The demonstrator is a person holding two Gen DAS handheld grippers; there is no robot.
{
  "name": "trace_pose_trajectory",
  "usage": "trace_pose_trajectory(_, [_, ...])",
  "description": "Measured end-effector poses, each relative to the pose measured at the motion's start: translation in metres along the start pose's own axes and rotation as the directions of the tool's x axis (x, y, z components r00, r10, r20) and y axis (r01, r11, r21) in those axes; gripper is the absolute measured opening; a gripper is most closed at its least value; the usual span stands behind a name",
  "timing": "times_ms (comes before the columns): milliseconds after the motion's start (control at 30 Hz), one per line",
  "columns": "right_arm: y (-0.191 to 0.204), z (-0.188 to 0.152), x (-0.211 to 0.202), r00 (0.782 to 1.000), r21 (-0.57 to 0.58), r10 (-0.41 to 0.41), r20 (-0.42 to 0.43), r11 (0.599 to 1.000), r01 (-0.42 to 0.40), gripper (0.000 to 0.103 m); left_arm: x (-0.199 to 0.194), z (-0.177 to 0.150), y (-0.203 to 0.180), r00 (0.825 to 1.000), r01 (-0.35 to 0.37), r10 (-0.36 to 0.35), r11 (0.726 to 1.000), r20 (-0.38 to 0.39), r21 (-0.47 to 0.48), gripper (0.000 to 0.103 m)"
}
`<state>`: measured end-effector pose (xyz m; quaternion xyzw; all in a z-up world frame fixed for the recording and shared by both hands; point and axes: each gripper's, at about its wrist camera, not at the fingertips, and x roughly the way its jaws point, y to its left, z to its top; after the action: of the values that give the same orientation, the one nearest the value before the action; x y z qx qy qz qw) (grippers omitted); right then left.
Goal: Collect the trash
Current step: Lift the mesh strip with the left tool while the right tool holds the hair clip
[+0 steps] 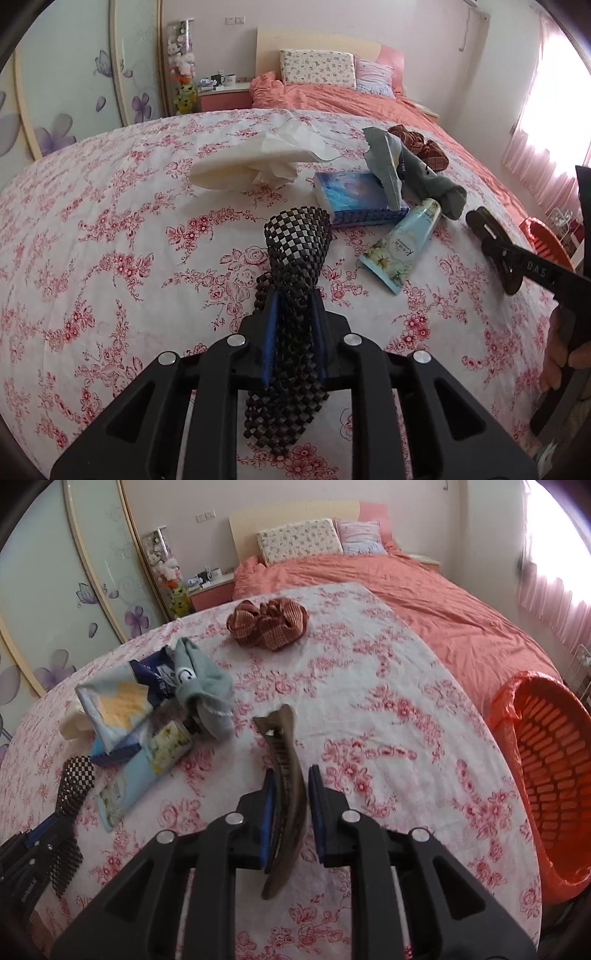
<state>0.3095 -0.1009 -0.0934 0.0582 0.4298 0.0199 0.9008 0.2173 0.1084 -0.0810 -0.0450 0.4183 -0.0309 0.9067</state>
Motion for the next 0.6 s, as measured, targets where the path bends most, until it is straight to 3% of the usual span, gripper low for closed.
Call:
trace_pose_trajectory(200, [0.006,-0.001,0.001,0.999,-0.025,-0.033,-0.002,0.999,0.033,0.018,-0.001,-0.001,0.002,1.0,0.011,-0.011,1.0,-0.001,-0.015,0.019])
trace_pose_trajectory(600, [0.001,0.0,0.0,1.0,-0.003,-0.006,-0.001,1.0,0.006,0.018,-0.001,-0.004,0.014,0.997,0.083,-0.082,0.991,0.011,-0.104,0.019])
